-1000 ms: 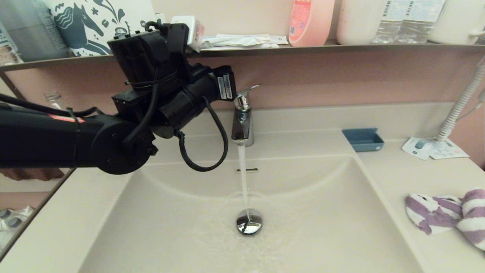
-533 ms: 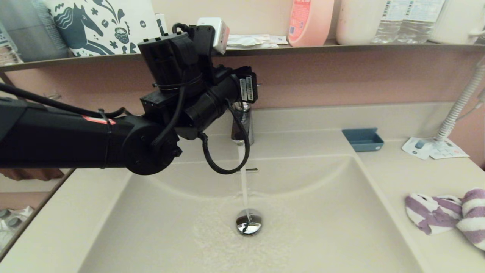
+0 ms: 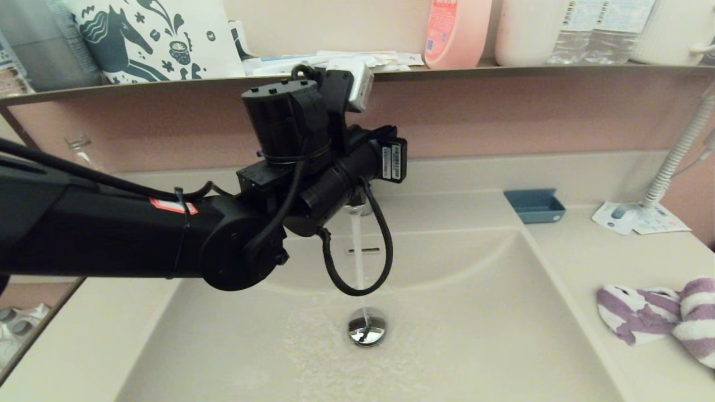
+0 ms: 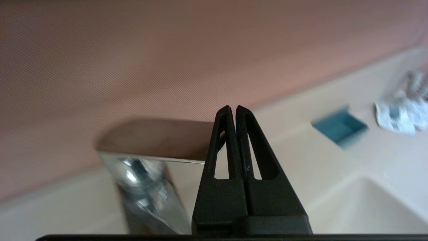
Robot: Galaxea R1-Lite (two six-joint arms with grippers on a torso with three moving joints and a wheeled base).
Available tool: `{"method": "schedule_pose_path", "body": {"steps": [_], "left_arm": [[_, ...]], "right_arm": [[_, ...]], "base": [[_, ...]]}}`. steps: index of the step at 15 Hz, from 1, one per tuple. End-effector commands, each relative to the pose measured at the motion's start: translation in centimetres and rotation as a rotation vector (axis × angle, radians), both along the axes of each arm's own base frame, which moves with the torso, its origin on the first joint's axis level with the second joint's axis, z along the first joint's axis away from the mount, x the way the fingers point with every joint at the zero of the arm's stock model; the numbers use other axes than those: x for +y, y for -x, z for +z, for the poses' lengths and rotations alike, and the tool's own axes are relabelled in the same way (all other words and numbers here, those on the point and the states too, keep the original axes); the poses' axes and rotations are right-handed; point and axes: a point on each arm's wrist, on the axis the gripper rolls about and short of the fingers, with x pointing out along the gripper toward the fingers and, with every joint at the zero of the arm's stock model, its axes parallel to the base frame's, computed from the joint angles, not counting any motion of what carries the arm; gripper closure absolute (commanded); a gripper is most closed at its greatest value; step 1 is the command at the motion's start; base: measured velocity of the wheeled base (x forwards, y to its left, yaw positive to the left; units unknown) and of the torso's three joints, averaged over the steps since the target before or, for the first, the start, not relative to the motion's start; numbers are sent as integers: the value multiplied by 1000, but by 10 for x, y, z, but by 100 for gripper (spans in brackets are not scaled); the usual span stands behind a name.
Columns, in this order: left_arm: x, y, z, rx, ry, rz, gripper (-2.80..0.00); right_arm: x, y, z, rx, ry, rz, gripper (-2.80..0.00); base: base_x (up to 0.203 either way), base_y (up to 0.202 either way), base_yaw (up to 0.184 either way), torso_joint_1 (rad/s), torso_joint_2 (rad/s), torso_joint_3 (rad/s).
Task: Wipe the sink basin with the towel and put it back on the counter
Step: Turn off the faucet
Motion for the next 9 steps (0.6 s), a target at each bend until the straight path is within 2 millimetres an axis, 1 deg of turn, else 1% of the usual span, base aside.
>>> {"method": "schedule_pose_path", "body": {"steps": [1,5,7,9], "left_arm": [[-3,2,-8,17,-15,-7,0],[-7,10,-21,52,-45,-24,0],[-9,13,-19,47,-41,-20,0],[-7,17,-12,33,-28,-20,0]], "right_arm": [[0,0,0,0,0,0,0],[0,0,0,0,0,0,0],[0,0,0,-1,0,0,0],[0,0,0,0,0,0,0]], "base": [[0,0,0,0,0,0],[0,0,0,0,0,0],[0,0,0,0,0,0],[0,0,0,0,0,0]]}}
